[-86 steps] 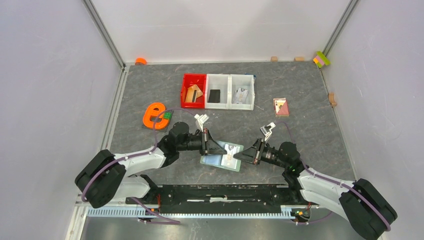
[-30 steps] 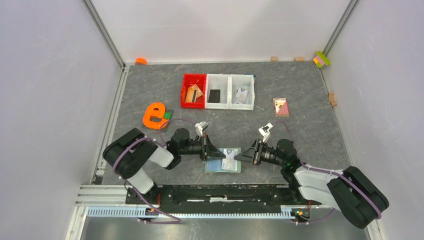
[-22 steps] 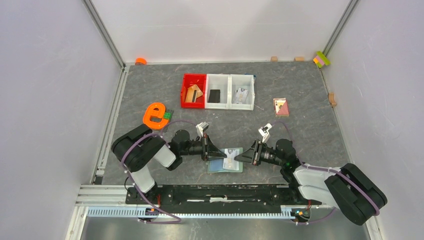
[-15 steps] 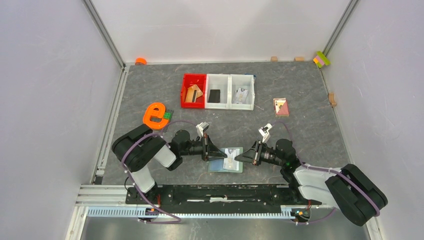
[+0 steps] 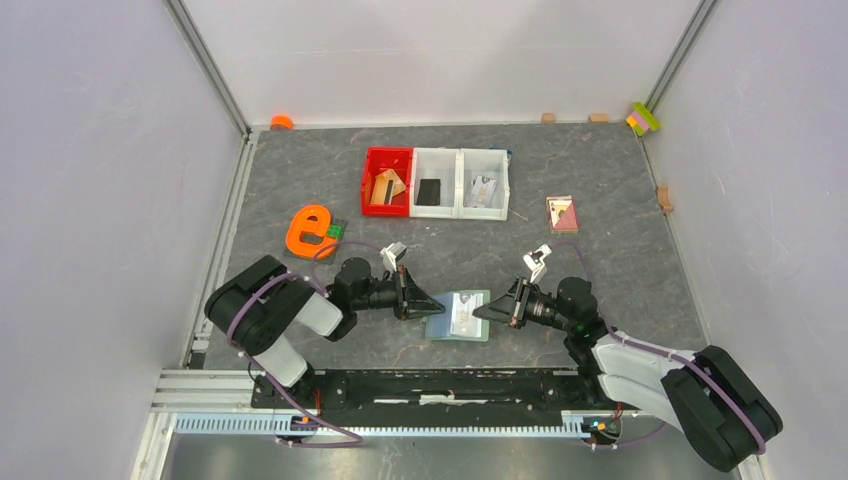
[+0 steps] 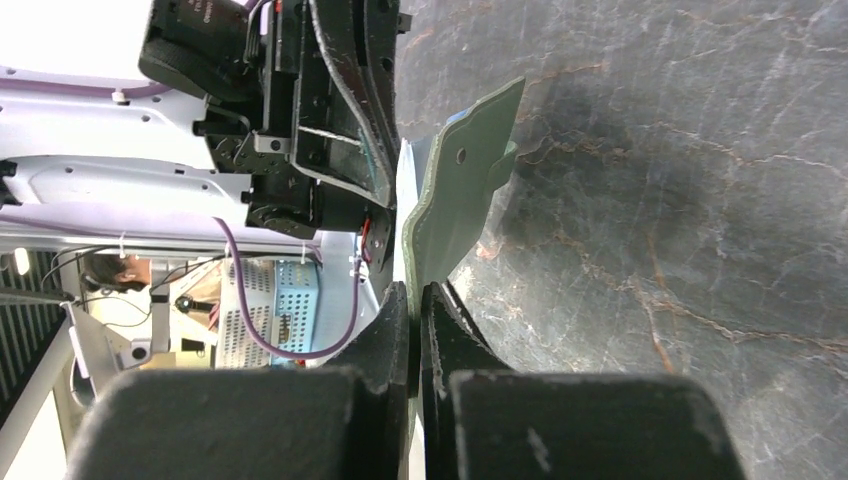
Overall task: Take the credit cards out of the card holder
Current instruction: Remove the credit card from the card holder.
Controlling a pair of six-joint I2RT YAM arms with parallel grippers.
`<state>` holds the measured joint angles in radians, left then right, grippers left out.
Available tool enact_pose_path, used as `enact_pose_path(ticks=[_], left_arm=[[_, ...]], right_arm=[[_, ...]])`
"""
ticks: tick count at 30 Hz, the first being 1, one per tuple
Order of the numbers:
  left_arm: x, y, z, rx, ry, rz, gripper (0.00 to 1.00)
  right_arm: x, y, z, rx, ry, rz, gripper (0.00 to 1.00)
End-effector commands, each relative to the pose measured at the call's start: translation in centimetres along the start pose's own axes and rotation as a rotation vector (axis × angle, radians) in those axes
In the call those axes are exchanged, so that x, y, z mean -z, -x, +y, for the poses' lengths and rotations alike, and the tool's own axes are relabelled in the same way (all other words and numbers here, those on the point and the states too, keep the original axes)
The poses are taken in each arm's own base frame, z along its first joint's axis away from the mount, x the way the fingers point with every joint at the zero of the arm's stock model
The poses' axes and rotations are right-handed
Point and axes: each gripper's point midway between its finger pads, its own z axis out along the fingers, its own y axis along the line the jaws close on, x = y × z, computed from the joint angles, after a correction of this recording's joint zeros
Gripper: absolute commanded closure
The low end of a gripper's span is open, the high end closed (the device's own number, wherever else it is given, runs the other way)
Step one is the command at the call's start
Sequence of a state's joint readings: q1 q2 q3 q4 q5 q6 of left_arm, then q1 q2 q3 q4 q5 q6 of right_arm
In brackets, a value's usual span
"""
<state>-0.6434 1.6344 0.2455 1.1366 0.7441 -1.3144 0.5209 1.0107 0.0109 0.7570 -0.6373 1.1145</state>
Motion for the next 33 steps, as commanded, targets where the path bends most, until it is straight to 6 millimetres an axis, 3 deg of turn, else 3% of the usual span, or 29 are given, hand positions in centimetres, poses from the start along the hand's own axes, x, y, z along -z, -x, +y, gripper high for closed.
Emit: enact_pose_path(ticks=[1,3,7,9,17,22,24,26,30,33], left_arm=[[0.2,-0.5,-1.4,-0.065,-0.059,0.021,0.98],[0.0,-0.9,-2.1,-0.076,-0.079,0.039,0.97],[-1.0,-1.8,-2.9,-0.103,-0.090,0.065,0.76],[-1.4,-2.0,-3.3,-0.115,-0.096,0.075,0.71],[-1.4,-1.8,-4.8,-0.141,-0.156,0.058,0.73],[-0.7,-1.8,-7.1,-0.175,-0.257,0.034,0.93],[-0.6,-1.8,-7.1,-0.174,-0.256,0.030,0.95],[-0.5,-1.7,-6.9,-0.171,-0.248,0.020,0.94],[0.0,-1.7,-6.8,-0.178,-0.246,0.006,0.79],[0.3,-1.6,-6.5,-0.181,-0.228,0.000,0.75]], right_arm=[[1.6,-3.0,-1.6,-0.061,0.006,0.040,1.00],[1.6,-2.9,-1.3,-0.067,0.019,0.036,1.00],[1.7,-2.8,-0.9,-0.070,0.035,0.036,1.00],[1.7,-2.9,-0.7,-0.072,0.044,0.040,1.00],[1.9,-3.1,-0.5,-0.085,0.054,0.040,1.00],[2.0,-3.1,-0.4,-0.096,0.063,0.035,1.00],[2.0,-3.1,-0.3,-0.097,0.067,0.034,1.00],[2.1,-3.1,-0.2,-0.100,0.073,0.031,1.00],[2.1,-3.1,-0.2,-0.098,0.072,0.029,1.00],[2.1,-3.1,-0.4,-0.097,0.067,0.027,1.00]])
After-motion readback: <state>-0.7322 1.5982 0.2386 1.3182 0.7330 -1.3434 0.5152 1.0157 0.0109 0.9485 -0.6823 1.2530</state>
